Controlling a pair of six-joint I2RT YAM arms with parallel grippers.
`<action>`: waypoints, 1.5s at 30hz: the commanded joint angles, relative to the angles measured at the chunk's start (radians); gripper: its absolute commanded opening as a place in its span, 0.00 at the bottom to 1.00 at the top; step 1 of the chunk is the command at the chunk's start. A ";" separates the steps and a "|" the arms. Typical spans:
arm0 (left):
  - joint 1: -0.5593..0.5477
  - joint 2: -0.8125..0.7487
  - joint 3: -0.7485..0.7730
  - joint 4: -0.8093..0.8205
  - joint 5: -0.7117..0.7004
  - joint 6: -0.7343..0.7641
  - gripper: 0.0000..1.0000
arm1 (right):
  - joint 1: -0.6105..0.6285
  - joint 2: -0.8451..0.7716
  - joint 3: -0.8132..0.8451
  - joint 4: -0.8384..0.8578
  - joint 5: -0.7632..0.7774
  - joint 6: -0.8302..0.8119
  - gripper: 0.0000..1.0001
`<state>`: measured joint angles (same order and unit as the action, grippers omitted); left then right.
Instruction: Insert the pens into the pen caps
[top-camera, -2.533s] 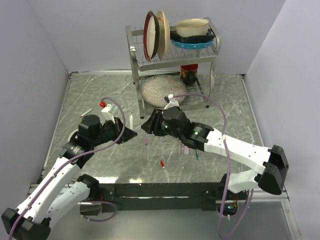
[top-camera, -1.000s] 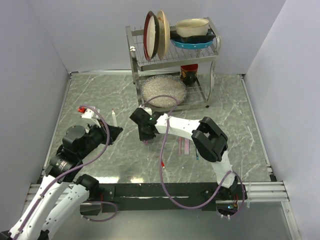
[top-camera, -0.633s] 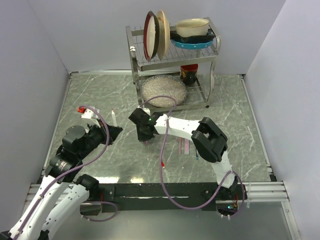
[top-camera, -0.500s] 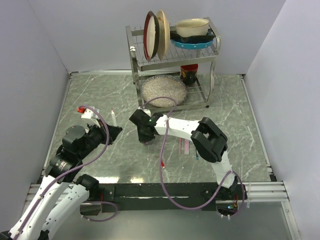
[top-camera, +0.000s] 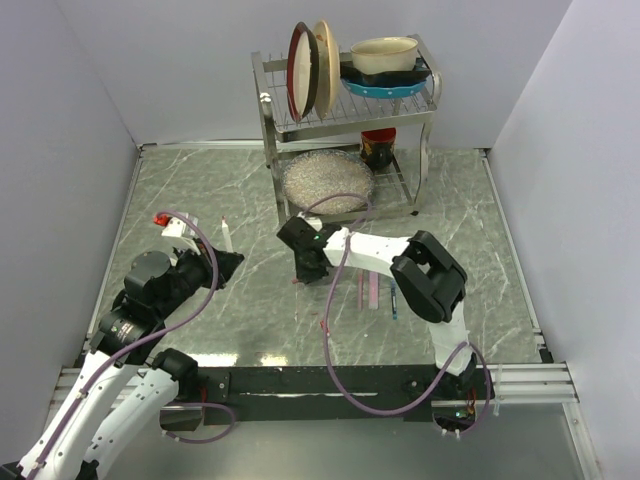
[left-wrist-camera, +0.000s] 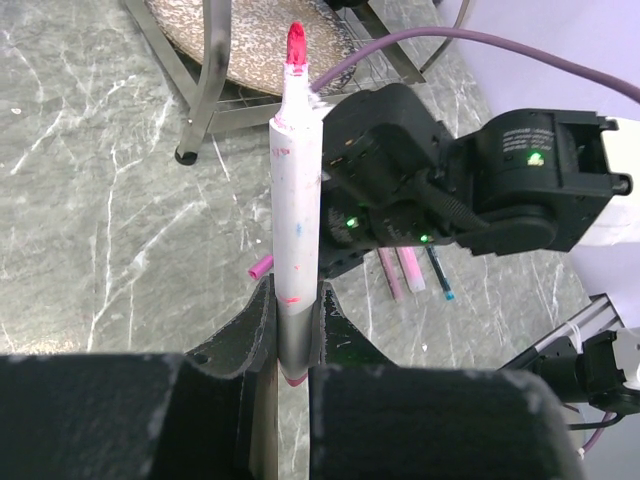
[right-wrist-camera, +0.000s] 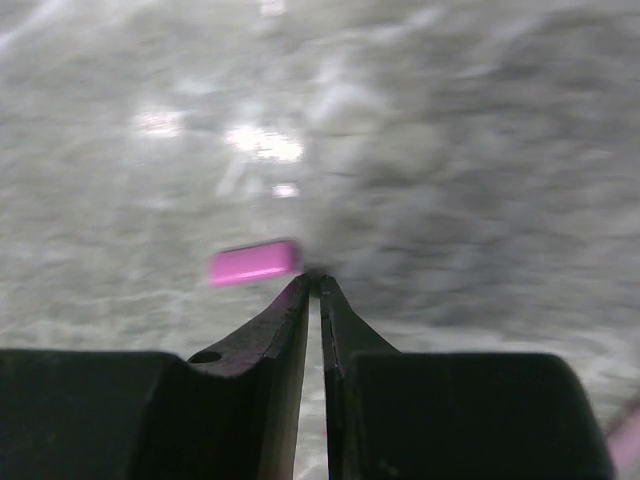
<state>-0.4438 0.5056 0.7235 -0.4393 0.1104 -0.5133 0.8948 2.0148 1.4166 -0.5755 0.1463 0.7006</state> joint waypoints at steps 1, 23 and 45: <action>0.005 -0.010 0.001 0.011 -0.012 0.004 0.01 | -0.046 -0.068 -0.038 -0.043 0.085 -0.021 0.19; 0.007 -0.062 -0.001 0.011 0.005 0.009 0.01 | -0.088 0.045 0.234 -0.393 -0.073 0.784 0.40; 0.007 -0.133 -0.009 0.017 0.025 0.018 0.01 | -0.074 0.182 0.328 -0.419 -0.109 0.947 0.42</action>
<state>-0.4419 0.3889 0.7128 -0.4393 0.1200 -0.5125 0.8135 2.1761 1.6905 -0.9653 0.0227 1.6020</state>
